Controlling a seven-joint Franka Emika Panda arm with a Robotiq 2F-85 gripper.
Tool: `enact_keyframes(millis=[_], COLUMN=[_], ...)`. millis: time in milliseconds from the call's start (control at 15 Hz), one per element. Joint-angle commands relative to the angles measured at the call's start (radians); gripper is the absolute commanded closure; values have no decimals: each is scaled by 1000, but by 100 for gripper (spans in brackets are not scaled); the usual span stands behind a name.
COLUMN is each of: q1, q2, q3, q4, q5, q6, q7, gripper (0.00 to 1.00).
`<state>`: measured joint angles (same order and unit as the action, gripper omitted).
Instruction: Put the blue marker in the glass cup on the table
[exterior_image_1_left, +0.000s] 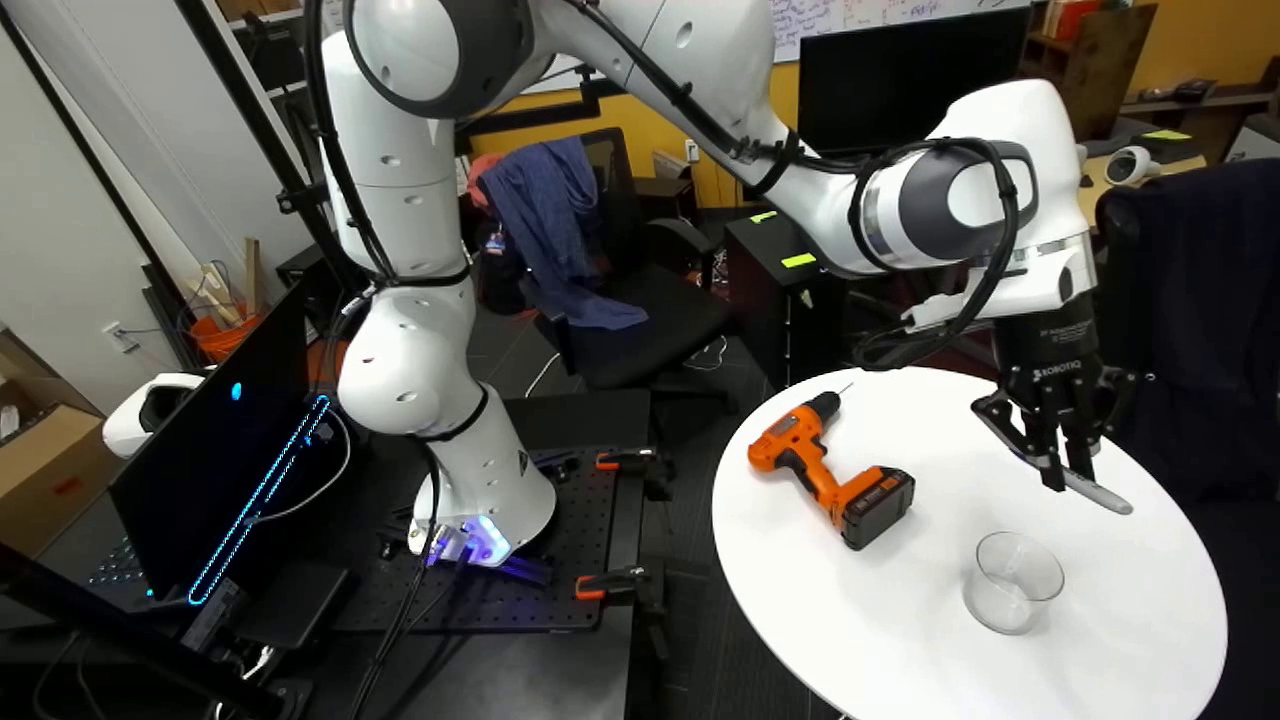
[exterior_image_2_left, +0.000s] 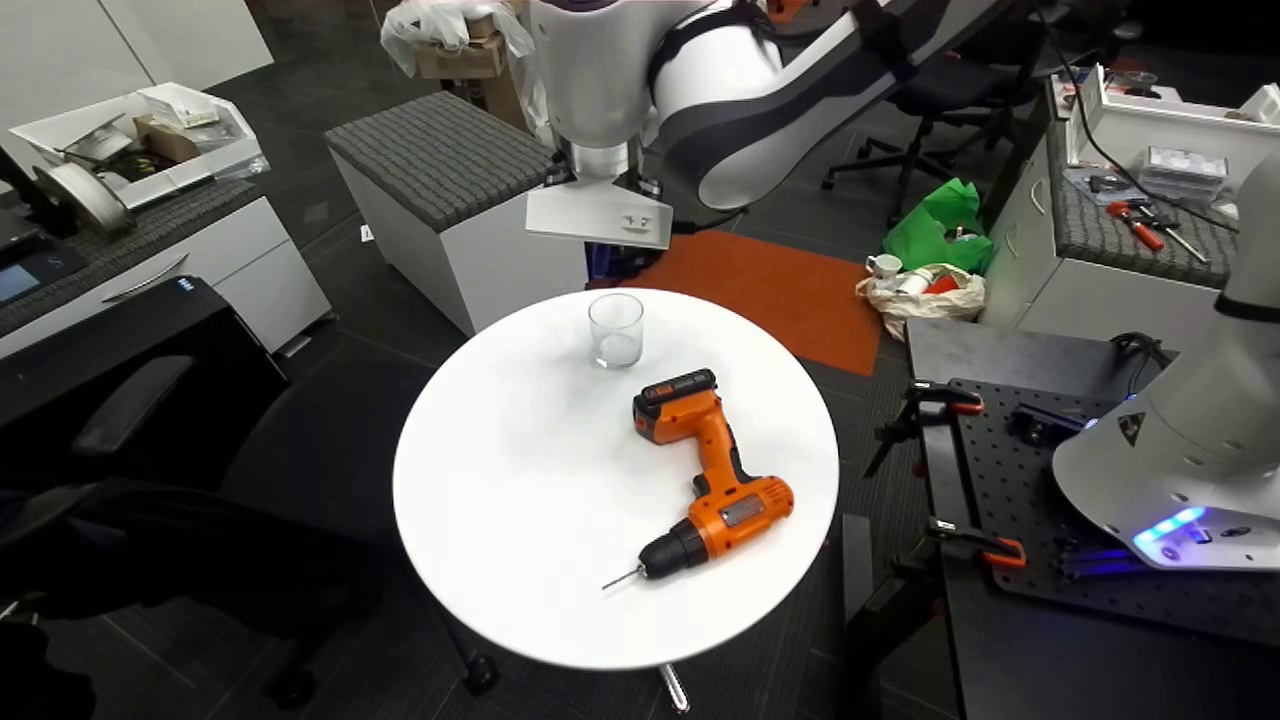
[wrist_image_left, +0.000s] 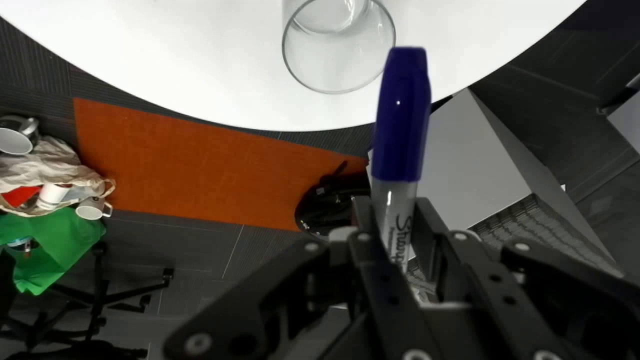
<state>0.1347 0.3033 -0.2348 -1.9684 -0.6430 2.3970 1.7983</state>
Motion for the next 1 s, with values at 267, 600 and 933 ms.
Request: enact_keyframes(millis=[267, 600, 933], q1=[-21, -28, -38], q2=[25, 57, 91], q3=[11, 24, 32], q4=[-8, -11, -5], q5=[-162, -220, -238], q6=[-49, -93, -135], q7=[181, 244, 270], gripper=[94, 94, 94])
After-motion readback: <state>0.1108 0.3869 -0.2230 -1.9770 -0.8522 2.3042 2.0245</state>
